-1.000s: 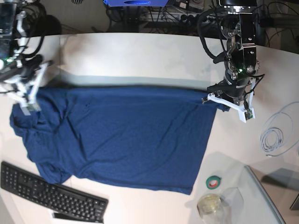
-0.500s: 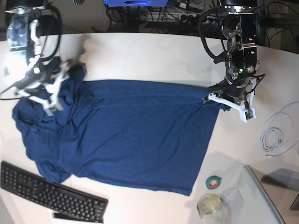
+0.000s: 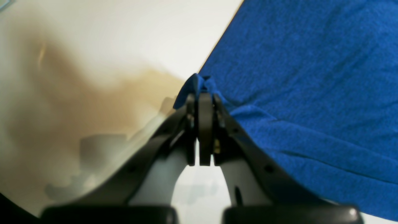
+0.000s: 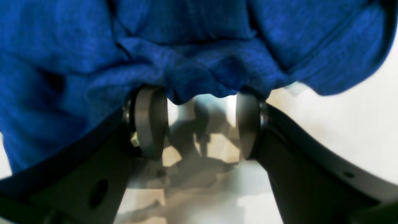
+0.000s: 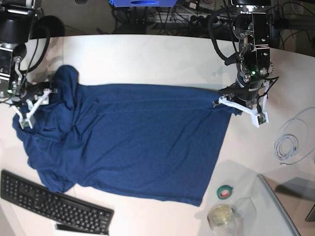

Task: Layout the t-shirt on the table in an organized manner, then fold the t-shirt properly
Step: 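Grasp the shirt shoulder edge with the right gripper and pull it outward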

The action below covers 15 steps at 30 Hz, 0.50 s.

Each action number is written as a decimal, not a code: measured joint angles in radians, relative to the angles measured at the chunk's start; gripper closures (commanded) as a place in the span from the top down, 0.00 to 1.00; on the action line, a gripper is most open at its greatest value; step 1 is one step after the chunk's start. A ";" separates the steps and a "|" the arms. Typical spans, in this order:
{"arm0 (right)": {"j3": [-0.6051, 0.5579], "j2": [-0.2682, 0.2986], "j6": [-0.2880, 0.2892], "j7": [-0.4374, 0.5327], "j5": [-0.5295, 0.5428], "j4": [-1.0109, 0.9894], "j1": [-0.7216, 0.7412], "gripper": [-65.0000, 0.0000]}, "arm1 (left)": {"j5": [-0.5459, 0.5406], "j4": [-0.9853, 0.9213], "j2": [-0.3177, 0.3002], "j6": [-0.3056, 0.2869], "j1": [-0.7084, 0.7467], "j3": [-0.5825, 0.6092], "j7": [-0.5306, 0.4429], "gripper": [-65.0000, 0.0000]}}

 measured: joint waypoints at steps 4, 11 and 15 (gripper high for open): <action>0.070 -0.011 -0.005 -0.077 -0.004 0.050 -0.010 0.51 | 0.000 0.003 0.000 0.000 0.014 0.000 0.000 0.00; 0.178 -0.018 -0.026 -0.217 -0.037 0.355 -0.115 0.51 | 0.000 0.000 -0.002 0.000 0.014 -0.002 0.000 0.00; 0.180 -0.030 -0.017 -0.204 -0.023 0.250 -0.029 0.51 | 0.000 0.001 -0.003 0.000 0.013 -0.002 0.000 0.00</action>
